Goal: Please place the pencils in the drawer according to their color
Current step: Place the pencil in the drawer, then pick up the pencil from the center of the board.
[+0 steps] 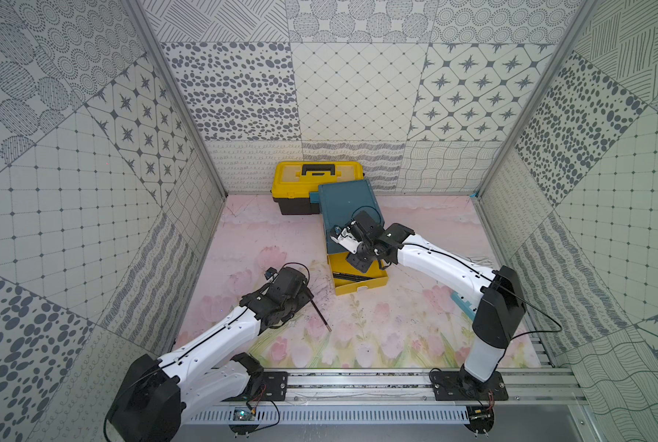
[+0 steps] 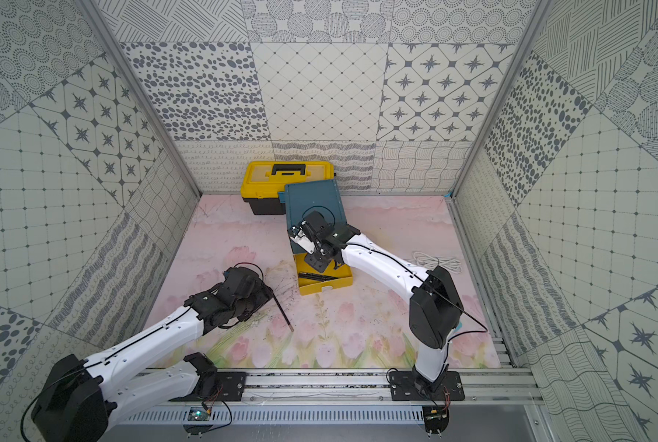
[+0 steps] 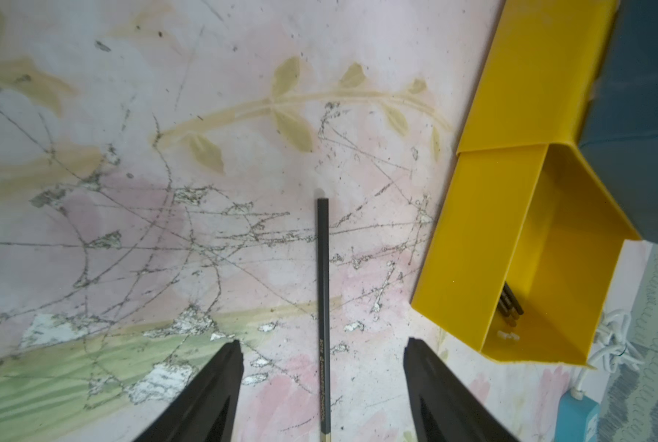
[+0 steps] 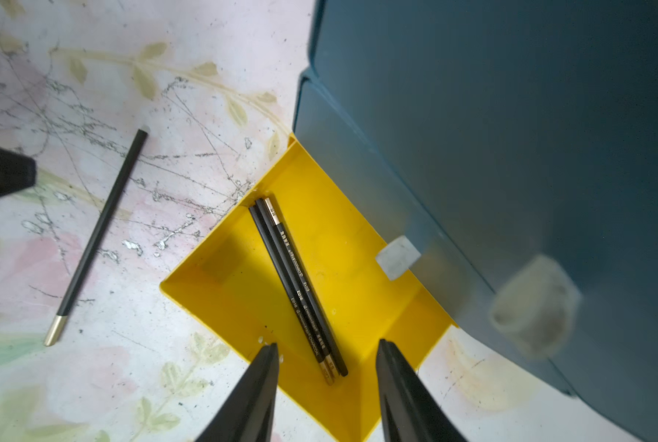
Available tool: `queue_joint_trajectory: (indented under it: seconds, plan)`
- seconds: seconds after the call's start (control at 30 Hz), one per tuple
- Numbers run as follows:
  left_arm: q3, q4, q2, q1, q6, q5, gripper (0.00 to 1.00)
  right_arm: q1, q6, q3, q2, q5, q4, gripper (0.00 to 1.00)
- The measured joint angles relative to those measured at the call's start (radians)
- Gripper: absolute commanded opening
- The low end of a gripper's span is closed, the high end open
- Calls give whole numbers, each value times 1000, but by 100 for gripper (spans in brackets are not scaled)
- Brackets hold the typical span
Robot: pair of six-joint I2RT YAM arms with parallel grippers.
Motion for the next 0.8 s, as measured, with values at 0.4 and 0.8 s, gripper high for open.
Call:
queue_joint_trajectory:
  seconds: [0.4,0.8]
  plan:
    - [97,-88,180,-99,77,41,51,-169,290,-304,-286,-14,175,64]
    - [142,-108,328,-130,111,57,40,-220,412,-423,-380,-39,289,69]
